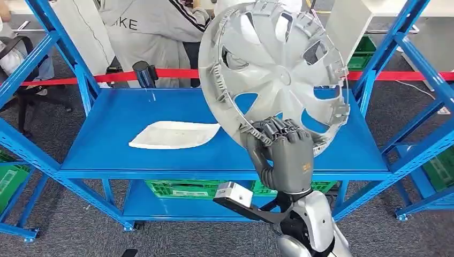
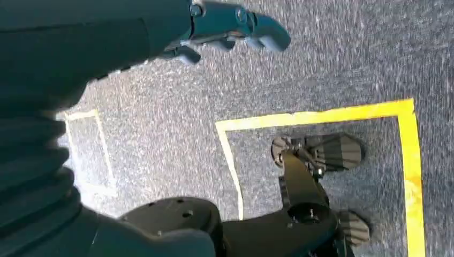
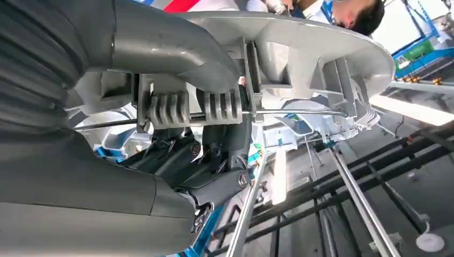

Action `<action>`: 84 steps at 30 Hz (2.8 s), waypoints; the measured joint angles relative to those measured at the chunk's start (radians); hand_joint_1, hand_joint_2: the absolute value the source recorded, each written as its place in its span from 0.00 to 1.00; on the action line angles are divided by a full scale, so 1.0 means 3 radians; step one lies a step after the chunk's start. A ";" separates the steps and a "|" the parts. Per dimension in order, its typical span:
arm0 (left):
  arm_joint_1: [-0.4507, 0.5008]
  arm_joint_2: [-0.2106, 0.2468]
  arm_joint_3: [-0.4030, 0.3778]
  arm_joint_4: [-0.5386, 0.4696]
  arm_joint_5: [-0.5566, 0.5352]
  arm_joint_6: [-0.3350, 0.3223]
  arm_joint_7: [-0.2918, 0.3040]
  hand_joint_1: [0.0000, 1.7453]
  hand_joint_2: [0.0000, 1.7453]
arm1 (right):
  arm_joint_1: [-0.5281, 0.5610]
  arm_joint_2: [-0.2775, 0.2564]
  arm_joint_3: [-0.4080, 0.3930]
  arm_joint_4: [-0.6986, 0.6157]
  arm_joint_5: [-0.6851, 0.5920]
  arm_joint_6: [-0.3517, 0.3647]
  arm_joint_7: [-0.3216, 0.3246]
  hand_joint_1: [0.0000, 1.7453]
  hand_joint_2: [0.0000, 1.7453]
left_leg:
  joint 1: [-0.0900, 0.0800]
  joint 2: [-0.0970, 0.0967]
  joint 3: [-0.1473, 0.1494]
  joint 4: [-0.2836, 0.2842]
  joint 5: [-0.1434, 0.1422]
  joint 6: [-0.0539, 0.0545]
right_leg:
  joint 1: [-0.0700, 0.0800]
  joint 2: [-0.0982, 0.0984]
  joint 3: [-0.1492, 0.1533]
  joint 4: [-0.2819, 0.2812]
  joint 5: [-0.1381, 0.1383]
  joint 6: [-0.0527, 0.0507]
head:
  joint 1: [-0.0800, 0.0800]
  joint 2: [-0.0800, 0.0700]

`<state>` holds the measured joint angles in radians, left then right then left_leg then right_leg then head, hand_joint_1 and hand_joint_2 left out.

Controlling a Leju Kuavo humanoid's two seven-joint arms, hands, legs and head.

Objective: Take the parts from the cabinet and place them on the table.

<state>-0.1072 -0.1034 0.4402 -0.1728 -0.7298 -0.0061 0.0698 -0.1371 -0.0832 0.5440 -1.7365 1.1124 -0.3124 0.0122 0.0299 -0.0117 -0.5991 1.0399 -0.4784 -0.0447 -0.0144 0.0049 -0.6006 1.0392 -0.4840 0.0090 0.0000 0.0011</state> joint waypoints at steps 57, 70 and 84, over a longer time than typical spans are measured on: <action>0.0055 -0.0014 0.0095 -0.0022 -0.0168 0.0039 -0.0024 0.00 1.00 | 0.0260 -0.0174 0.0028 -0.0006 -0.0025 -0.0080 0.0016 1.00 1.00 | -0.0027 0.0045 -0.0338 0.0274 -0.0118 -0.0034 | 0.0000 -0.0012 0.0162 -0.0028 -0.0107 -0.0147 | 0.0024 0.0000; 0.0050 -0.0015 0.0120 -0.0023 -0.0044 0.0075 -0.0024 0.00 1.00 | 0.0053 -0.0136 0.0060 0.0065 -0.0176 0.0067 -0.0050 1.00 1.00 | -0.0071 0.0048 0.0349 -0.0130 -0.0189 0.0144 | 0.0011 -0.0015 -0.0235 -0.0047 0.0345 0.0011 | 0.0017 0.0000; 0.0044 -0.0031 0.0183 -0.0025 -0.0034 0.0100 -0.0004 0.00 1.00 | -0.0186 0.0055 0.0130 0.0228 -0.0061 0.0229 0.0064 1.00 1.00 | -0.0069 0.0072 -0.0216 -0.0038 0.0312 0.0069 | 0.0056 -0.0009 0.0335 -0.0068 -0.0235 -0.0058 | 0.0041 0.0000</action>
<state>-0.0938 -0.1125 0.4952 -0.1804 -0.7401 0.0240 0.0687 -0.1928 -0.0667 0.5829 -1.6682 1.0941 -0.2438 0.0313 0.0092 0.0099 -0.6640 1.0285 -0.3848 -0.0240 0.0025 0.0022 -0.5000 1.0187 -0.5543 -0.0083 0.0122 0.0011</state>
